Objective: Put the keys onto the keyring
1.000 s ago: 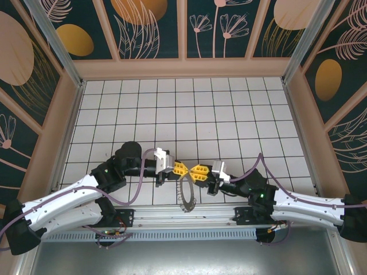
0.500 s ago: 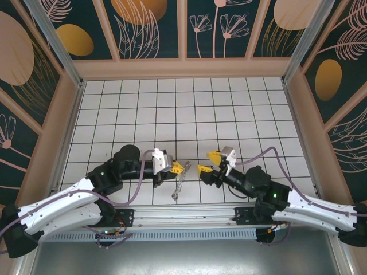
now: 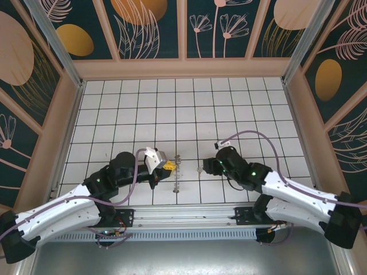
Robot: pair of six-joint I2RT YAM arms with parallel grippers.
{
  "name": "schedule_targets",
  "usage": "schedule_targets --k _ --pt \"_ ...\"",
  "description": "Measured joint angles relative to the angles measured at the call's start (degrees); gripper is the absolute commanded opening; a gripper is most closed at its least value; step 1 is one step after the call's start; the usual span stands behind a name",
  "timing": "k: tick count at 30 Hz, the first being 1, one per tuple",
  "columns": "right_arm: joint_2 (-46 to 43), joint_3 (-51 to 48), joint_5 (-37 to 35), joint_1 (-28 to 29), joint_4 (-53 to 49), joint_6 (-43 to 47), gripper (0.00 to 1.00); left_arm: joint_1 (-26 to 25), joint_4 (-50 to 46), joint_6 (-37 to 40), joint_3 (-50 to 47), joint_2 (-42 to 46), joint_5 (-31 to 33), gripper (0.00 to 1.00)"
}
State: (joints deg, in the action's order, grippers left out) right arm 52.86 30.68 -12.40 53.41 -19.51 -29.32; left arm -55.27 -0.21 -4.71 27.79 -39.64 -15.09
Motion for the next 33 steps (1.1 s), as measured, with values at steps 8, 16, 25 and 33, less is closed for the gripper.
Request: schedule_targets --k 8,16,25,33 --pt "11.5 3.2 5.6 -3.0 0.1 2.0 0.57 0.0 0.0 -4.0 -1.8 3.2 2.3 0.00" --pt "22.2 8.0 12.7 -6.5 1.7 7.3 0.56 0.0 0.3 -5.0 -2.3 2.9 2.1 0.00" --pt "27.3 8.0 18.0 -9.2 3.2 11.5 0.56 0.0 1.4 -5.0 -2.3 1.7 1.9 0.00" --pt "31.5 8.4 20.0 -9.2 5.2 13.9 0.50 0.0 1.7 -5.0 -2.3 1.0 1.9 0.00"
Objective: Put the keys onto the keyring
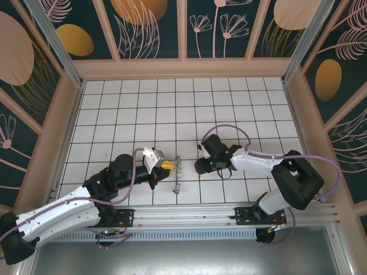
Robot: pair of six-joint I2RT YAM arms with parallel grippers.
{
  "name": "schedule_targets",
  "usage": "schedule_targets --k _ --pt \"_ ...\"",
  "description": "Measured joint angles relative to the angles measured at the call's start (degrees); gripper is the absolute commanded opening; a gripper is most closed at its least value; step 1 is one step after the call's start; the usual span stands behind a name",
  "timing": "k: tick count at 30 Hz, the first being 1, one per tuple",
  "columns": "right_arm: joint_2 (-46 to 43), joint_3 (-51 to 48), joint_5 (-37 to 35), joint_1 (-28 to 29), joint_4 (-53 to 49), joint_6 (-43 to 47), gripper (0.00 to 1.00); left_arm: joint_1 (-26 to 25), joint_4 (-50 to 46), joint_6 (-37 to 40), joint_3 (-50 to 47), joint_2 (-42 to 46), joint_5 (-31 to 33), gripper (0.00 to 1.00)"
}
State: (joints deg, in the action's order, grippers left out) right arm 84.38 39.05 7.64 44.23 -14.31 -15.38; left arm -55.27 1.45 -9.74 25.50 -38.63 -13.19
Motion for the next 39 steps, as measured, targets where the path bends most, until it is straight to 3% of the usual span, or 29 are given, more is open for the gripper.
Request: schedule_targets --k 13,21,39 --pt "1.1 0.3 1.0 0.0 2.1 0.5 0.40 0.0 0.0 0.0 0.0 -0.6 0.0 0.00" --pt "1.1 2.0 -2.2 1.6 -0.3 1.5 0.26 0.0 0.0 0.0 0.0 -1.2 0.1 0.00" --pt "0.9 2.7 -4.3 2.7 -2.7 0.3 0.31 0.0 0.0 0.0 0.0 -1.2 0.0 0.00"
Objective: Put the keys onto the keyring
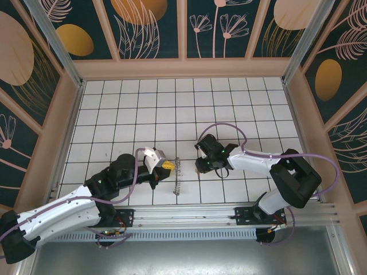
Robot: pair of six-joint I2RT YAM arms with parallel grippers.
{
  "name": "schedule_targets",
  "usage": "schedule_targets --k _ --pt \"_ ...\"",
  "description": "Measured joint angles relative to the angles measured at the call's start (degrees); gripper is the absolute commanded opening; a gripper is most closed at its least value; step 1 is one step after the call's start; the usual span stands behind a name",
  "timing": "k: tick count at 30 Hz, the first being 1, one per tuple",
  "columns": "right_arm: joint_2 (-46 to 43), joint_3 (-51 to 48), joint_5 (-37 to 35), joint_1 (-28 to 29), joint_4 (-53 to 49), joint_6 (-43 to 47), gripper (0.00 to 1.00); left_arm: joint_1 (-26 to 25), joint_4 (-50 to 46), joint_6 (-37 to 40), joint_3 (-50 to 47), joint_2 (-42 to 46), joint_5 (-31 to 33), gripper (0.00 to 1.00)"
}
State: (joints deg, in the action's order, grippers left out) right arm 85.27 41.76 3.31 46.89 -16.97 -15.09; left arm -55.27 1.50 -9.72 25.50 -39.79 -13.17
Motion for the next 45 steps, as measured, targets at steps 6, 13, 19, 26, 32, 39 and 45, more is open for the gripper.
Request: schedule_targets --k 6,13,19,26,32,39,45 --pt "0.0 0.0 0.9 0.0 0.0 -1.0 0.36 0.0 0.0 0.0 0.0 0.0 0.0 0.00" --pt "0.0 0.0 1.7 0.0 0.0 -2.3 0.34 0.0 0.0 0.0 0.0 0.0 0.0 0.00" --pt "0.0 0.0 2.1 0.0 -0.6 -3.1 0.32 0.0 0.0 0.0 0.0 0.0 0.0 0.00" --pt "0.6 0.0 2.8 -0.1 -1.4 -3.4 0.30 0.0 0.0 0.0 0.0 0.0 0.0 0.00" --pt "0.9 0.0 2.8 -0.1 -1.5 -3.5 0.29 0.0 0.0 0.0 0.0 0.0 0.0 0.00" --pt "1.2 0.1 3.9 -0.1 -1.4 -3.8 0.27 0.0 0.0 0.0 0.0 0.0 0.0 0.00" --pt "1.2 0.1 4.3 -0.4 -1.2 -4.2 0.23 0.0 0.0 0.0 0.0 0.0 0.0 0.00"
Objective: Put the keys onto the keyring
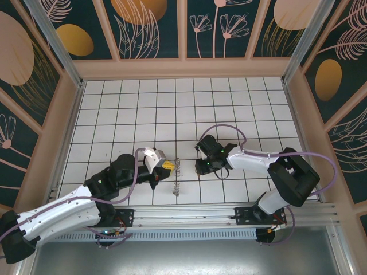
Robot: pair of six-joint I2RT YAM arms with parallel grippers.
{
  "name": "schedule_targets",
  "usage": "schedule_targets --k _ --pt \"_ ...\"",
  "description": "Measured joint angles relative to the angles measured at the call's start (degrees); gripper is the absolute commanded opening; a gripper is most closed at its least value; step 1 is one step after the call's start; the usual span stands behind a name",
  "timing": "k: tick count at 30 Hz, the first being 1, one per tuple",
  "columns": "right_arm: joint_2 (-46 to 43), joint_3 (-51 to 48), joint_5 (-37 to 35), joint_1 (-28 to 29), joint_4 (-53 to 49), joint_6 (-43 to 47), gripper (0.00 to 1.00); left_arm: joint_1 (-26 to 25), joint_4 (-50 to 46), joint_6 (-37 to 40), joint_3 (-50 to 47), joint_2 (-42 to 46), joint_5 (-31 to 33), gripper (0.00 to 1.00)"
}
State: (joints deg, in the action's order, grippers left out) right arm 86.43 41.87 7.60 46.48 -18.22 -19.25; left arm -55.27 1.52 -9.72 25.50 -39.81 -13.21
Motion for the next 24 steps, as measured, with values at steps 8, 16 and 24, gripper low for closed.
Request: schedule_targets --k 8,16,24 --pt "0.0 0.0 0.2 -0.4 0.5 -0.8 0.16 0.0 0.0 0.0 0.0 0.0 0.0 0.00" --pt "0.0 -0.2 1.5 -0.4 1.6 -0.9 0.21 0.0 0.0 0.0 0.0 0.0 0.2 0.00" --pt "0.0 -0.8 2.5 -0.4 1.7 -1.4 0.22 0.0 0.0 0.0 0.0 -0.7 0.2 0.00"
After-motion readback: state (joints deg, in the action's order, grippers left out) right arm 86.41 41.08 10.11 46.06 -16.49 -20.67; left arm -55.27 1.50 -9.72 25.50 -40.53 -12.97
